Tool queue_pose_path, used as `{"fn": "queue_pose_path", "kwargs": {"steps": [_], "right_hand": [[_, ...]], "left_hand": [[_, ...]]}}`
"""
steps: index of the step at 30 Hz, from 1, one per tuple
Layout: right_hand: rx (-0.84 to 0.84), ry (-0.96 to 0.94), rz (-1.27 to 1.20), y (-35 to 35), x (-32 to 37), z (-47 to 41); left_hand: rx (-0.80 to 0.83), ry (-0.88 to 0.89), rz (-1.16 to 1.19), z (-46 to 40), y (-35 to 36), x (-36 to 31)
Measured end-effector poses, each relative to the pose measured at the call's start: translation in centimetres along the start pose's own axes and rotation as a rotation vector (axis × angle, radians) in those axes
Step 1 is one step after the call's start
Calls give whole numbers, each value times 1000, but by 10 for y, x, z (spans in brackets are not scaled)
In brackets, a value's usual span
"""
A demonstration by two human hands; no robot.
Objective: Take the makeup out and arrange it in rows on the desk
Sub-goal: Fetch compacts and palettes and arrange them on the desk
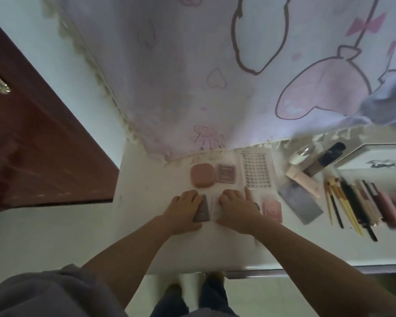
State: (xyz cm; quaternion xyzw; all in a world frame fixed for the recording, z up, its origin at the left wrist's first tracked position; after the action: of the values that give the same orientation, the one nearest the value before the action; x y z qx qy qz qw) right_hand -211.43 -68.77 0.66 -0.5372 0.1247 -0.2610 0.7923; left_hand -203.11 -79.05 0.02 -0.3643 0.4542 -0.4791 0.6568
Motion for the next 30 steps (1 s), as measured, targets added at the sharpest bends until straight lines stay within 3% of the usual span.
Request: {"fn": "queue_pose_path", "kwargs": {"steps": [4,10,14,19,23,30], "right_hand": [[-197,95,-80,-36,-19,21],[-532,553,-133,-47,-35,111],[-354,873,-160,9,-24,185],[-328,1229,-280,75,6,314],[-286,1497,-370,136,54,423],[-276,1919,-563,239,194,613]], "left_hand": [[-130,68,0,-1,-33,-2],[-278,339,-32,-3,-79,-57],[-307,575,-100,19,-68,-126],[-335,813,-157,71,-23,-223],[-103,950,-246,119,46,-303],[67,1328,-417,289,165,-439]]}}
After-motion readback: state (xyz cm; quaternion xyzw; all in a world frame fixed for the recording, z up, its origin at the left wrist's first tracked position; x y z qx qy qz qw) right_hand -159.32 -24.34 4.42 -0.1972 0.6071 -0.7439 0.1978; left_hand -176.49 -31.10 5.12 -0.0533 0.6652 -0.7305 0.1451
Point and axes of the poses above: each hand's wrist, its own z-axis away from the middle knuckle, its own y-axis out of the palm, x = y × z, the point moved 8 cm from there along -z, towards the middle knuckle, and after that the axes turned 4 degrees about y, right-handed, at the moved point
